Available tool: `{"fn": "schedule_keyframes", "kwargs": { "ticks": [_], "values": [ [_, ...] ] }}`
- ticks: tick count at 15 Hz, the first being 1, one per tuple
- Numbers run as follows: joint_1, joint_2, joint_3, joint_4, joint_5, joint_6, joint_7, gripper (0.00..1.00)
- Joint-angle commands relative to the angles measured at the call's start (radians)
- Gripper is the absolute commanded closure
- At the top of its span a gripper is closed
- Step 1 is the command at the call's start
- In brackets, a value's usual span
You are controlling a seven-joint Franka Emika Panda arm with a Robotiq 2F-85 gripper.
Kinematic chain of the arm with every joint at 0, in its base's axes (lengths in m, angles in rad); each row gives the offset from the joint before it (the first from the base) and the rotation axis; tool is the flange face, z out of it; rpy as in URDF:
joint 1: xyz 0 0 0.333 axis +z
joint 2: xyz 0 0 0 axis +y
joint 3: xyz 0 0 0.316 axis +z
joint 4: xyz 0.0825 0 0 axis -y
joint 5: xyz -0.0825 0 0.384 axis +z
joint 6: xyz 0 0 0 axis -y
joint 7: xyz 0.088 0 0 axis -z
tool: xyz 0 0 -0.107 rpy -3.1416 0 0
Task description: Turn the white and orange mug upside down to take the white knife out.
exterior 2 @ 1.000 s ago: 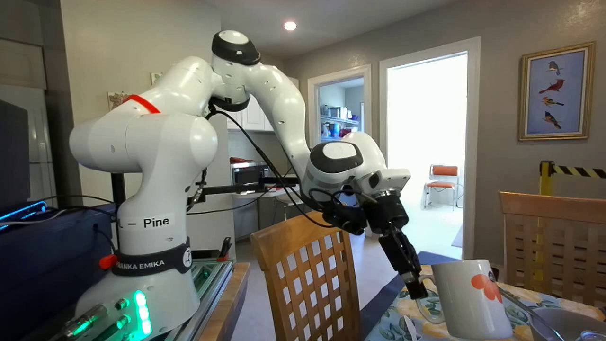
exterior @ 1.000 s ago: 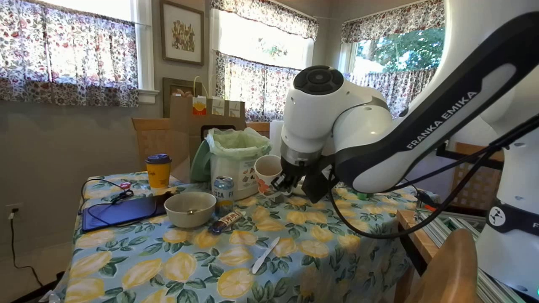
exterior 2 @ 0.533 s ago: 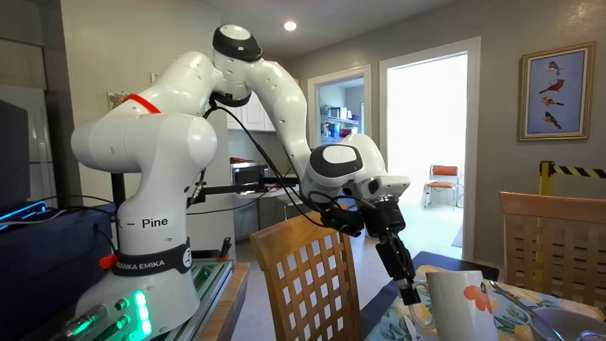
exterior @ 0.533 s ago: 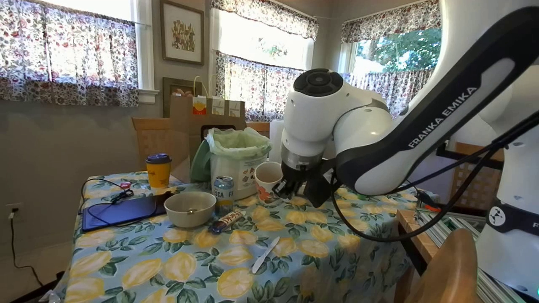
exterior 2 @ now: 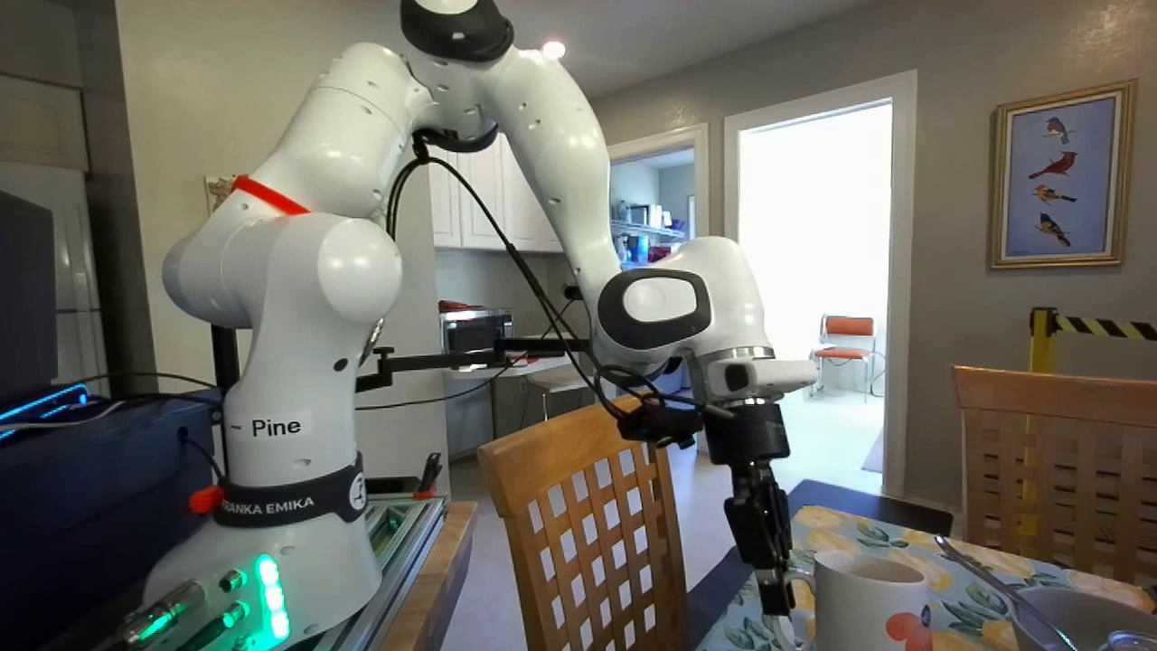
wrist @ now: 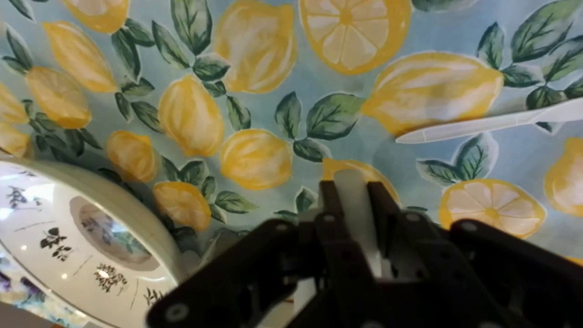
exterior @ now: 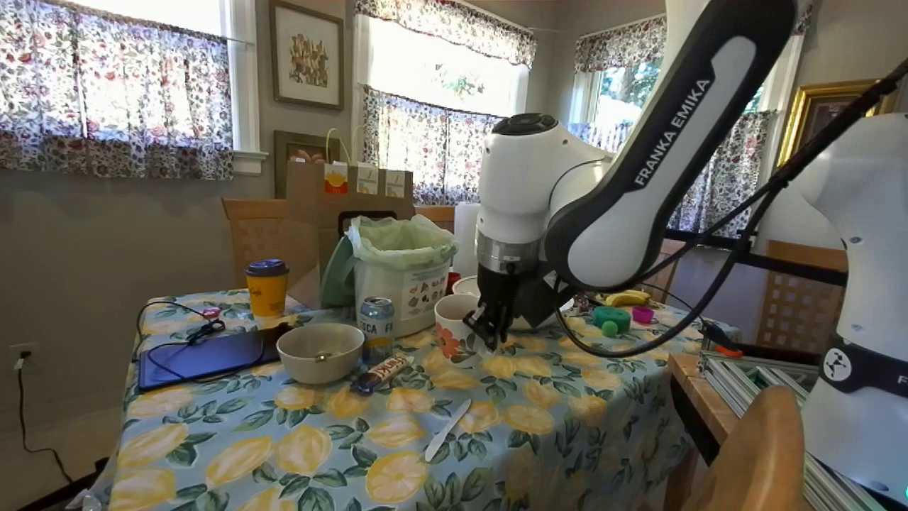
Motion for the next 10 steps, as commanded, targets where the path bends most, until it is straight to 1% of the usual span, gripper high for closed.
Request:
{"fn": "schedule_keyframes", "kwargs": {
  "ticks": [1, 3, 5, 7, 8, 9, 10],
  "values": [
    [-0.185, -0.178, 0.109, 0.009, 0.004, -0.011, -0.114, 0.95],
    [-0.303, -0.233, 0.204, 0.01, 0.018, -0.014, -0.134, 0.95],
    [-0.445, -0.286, 0.331, 0.007, 0.031, -0.009, -0.159, 0.95],
    [-0.586, -0.331, 0.467, 0.002, 0.075, -0.015, -0.203, 0.95],
    [-0.659, -0.349, 0.541, -0.002, 0.115, -0.004, -0.233, 0.95],
    [-0.694, -0.346, 0.588, 0.002, 0.233, 0.001, -0.323, 0.95],
    [-0.767, -0.355, 0.667, 0.007, 0.309, 0.001, -0.373, 0.95]
  ]
}}
